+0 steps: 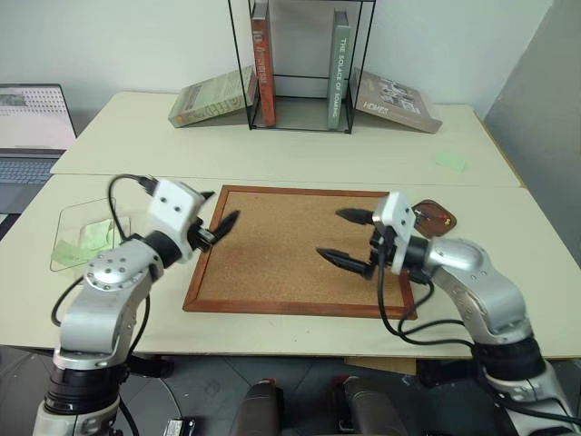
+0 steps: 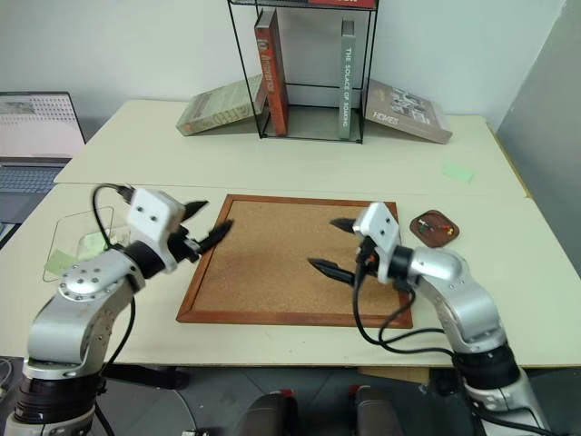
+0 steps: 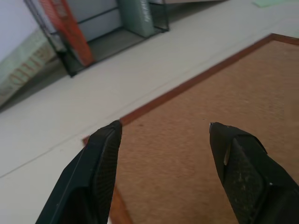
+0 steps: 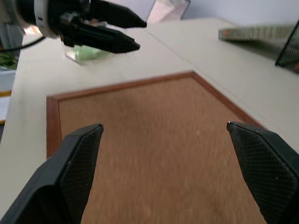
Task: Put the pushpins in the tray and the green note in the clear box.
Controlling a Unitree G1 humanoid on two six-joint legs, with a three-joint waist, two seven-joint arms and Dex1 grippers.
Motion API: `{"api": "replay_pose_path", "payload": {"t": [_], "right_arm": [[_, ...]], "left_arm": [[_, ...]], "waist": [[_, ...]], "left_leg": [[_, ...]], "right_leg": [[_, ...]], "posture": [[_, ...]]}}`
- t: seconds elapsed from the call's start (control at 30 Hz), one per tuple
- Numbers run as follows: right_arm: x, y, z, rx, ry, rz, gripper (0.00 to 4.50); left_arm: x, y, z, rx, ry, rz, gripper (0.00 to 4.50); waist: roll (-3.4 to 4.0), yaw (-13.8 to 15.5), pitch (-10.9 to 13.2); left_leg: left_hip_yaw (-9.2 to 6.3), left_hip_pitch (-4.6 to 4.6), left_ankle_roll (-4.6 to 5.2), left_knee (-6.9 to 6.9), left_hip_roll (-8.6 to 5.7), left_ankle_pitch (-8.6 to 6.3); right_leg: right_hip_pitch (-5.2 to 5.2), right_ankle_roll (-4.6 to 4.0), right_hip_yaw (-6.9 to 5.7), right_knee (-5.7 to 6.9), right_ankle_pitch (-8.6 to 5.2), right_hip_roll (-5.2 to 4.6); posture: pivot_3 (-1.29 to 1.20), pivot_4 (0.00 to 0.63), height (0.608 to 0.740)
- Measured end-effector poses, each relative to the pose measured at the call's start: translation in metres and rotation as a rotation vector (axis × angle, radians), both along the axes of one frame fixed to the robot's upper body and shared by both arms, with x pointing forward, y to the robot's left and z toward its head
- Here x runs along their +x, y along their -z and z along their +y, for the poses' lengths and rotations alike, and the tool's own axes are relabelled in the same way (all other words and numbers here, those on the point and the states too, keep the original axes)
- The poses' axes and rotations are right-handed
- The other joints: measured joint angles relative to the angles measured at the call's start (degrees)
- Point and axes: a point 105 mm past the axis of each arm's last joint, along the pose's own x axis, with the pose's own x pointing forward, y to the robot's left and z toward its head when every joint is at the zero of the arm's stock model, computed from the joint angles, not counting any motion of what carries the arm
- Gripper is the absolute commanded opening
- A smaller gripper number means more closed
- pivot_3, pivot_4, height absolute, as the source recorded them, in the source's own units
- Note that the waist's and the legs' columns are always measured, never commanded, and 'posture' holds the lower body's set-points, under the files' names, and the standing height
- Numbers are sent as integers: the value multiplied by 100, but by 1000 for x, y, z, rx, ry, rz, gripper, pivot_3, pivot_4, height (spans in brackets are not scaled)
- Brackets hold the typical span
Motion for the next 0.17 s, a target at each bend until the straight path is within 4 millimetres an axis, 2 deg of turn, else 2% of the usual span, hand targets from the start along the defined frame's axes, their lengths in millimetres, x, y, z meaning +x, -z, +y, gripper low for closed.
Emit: {"api": "replay_pose_path", "payload": {"t": [0.03,0.17], "right_arm": [[-2,7,-11,-18,26,23,4500],[-4,16,-28,-30,80,42,4500]], "left_arm": [[-4,8,-5,1,41,34,3159],[-10,18,-12,25,104,84,3159]], "waist": [[0,-1,0],[0,4,1]], "left_leg": [[0,3,0,2,2,0],[-6,11,1,8,3,1]], "right_leg": [[2,0,0,1,0,4],[9,-7,-4,3,-5,8]], "posture": [[0,150,740],[0,150,740]]}}
